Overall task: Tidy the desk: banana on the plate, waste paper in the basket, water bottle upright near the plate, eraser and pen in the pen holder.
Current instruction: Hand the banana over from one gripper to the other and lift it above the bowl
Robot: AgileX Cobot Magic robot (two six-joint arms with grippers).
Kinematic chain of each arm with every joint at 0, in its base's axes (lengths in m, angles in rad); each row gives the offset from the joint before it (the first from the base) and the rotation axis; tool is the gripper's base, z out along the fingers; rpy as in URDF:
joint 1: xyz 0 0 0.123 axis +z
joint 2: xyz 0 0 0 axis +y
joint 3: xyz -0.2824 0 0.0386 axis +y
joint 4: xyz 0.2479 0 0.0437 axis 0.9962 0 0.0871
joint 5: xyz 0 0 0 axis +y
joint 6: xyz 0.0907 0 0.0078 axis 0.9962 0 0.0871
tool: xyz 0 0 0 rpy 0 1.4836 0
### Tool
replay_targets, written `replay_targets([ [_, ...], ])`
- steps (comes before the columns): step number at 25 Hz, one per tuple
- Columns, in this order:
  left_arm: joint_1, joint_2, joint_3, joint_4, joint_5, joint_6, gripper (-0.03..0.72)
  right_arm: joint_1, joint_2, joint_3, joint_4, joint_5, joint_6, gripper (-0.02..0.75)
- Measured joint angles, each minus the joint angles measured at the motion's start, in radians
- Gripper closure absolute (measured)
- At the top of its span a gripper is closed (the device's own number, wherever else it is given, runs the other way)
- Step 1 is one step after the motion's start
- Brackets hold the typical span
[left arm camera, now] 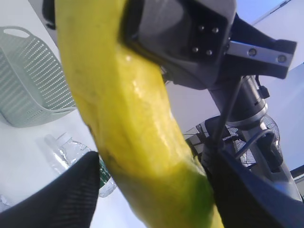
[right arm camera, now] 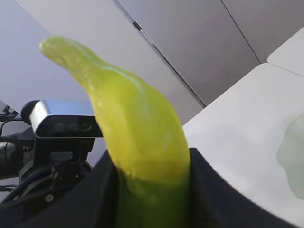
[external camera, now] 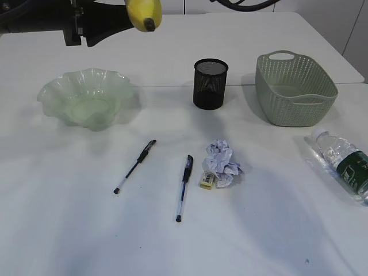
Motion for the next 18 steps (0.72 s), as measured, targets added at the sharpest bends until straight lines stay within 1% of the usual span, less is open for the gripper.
replay_targets([
  [3, 0.0, 0.0, 0.0, -0.002, 0.0, 0.0, 0.187, 0.0, 0.0, 0.0, 0.0, 0.0, 0.0, 0.468],
  [7, -0.002, 0.01, 0.0, -0.006, 0.0, 0.0, 0.232, 0.0, 0.0, 0.0, -0.006, 0.0, -0.008, 0.468],
  [12, -0.02, 0.026, 0.0, -0.019, -0.005, 0.0, 0.265, -0.004, 0.0, 0.0, -0.026, 0.004, -0.02, 0.468],
  [18, -0.029, 0.03, 0.0, -0.028, -0.023, -0.014, 0.335, -0.008, 0.0, 0.0, -0.029, 0.008, -0.033, 0.468],
])
